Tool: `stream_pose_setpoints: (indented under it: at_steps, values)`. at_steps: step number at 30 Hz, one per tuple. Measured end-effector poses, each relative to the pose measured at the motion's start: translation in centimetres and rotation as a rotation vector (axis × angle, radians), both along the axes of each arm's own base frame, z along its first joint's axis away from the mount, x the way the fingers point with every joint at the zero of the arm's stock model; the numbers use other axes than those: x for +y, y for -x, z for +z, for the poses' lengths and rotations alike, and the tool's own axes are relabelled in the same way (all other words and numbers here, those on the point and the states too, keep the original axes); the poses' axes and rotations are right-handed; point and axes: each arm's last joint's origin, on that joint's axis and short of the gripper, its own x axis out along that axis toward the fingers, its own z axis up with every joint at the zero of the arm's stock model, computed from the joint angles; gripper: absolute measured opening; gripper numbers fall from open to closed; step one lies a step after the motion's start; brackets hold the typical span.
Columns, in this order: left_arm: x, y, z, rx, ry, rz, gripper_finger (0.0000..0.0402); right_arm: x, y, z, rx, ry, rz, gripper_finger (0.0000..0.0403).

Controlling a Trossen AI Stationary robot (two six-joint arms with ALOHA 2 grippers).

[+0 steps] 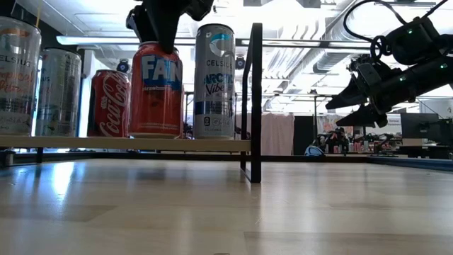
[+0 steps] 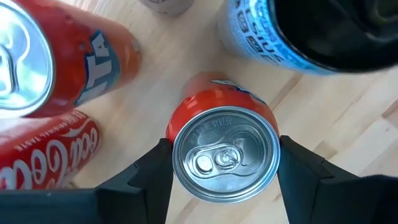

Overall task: Place canned beverage on shelf
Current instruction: Put the red soda can aligned with the other red soda can on the shelf

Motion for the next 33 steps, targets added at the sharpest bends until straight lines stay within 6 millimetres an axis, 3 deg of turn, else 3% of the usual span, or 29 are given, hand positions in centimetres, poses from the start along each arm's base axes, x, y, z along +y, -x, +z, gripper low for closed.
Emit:
stream_pose_setpoints:
  at_steps: [19, 33]
  values:
    - [0.18, 0.41, -0.12, 0.091, -0.074, -0.558, 0.0198, 0.0, 0.0, -0.01, 0.001, -0.001, 0.0, 0.0399]
    - [0.16, 0.33, -0.17, 0.1, -0.071, -0.798, 0.0199, 0.0, 0.0, -0.01, 0.001, -0.001, 0.0, 0.0399]
